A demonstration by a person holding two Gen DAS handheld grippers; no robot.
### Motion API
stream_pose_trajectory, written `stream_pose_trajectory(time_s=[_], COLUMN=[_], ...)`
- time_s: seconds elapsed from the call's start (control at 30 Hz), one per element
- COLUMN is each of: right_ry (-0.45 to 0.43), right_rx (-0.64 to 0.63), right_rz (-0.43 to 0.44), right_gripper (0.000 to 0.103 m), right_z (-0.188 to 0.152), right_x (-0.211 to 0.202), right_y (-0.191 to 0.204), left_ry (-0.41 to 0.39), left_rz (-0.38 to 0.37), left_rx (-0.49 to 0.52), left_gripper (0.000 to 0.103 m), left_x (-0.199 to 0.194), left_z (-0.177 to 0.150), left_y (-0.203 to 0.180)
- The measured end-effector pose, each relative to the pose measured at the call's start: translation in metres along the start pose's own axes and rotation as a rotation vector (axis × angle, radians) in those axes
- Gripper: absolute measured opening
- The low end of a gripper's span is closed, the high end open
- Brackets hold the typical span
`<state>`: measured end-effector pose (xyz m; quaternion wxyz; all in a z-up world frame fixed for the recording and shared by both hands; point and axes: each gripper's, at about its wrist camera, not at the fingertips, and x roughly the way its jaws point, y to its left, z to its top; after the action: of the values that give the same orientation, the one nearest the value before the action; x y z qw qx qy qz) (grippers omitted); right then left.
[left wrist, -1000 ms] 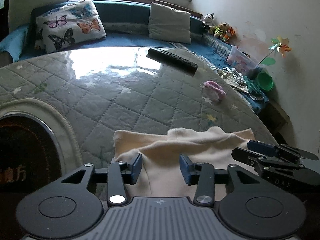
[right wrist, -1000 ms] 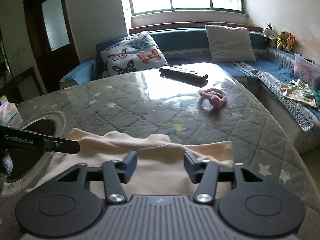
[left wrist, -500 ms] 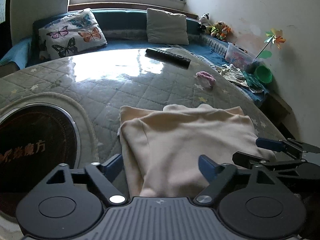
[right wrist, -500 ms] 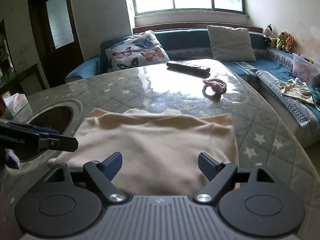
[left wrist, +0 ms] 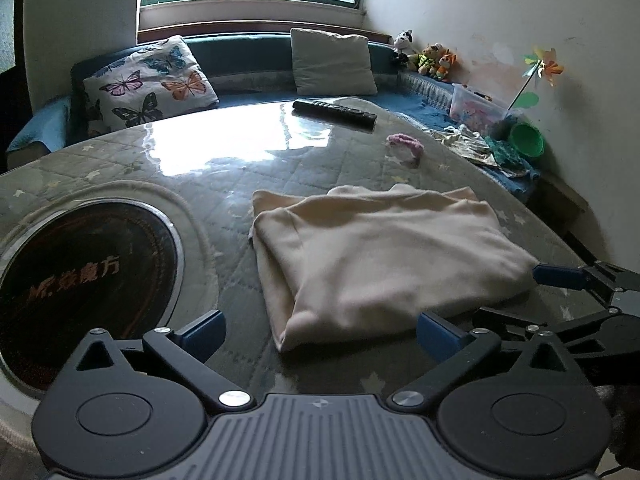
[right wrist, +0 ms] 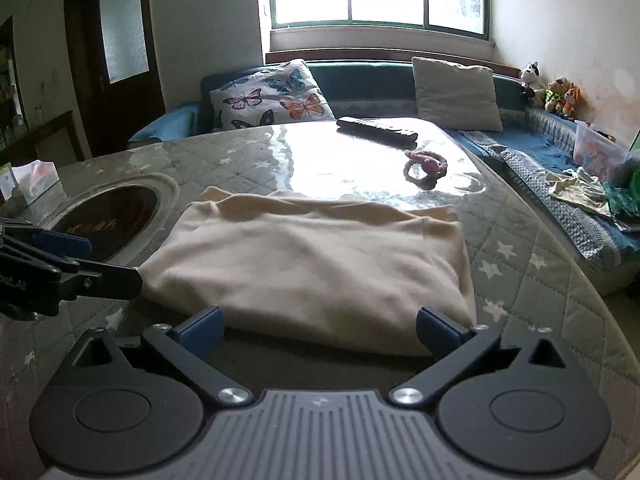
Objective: Fold clothes
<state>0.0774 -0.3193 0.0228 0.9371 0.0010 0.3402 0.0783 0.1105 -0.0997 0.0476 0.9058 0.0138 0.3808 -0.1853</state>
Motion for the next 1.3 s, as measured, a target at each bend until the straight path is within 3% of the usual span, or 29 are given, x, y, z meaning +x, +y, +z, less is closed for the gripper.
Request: stream_pose_trajectory(time_s=[1.3], right_ry=[0.012], right_rx=[0.054], right_rz=[-0.119], right_gripper=[0.103], right_z=[-0.058], right_x=[-0.033], right_y=[0.04], left_ry=[-0.031], left_rz=[0.086], left_rx=[0.019], left_gripper=[0.103], left_x=[-0.044], left_z=[-0.064], left_y=[0.007])
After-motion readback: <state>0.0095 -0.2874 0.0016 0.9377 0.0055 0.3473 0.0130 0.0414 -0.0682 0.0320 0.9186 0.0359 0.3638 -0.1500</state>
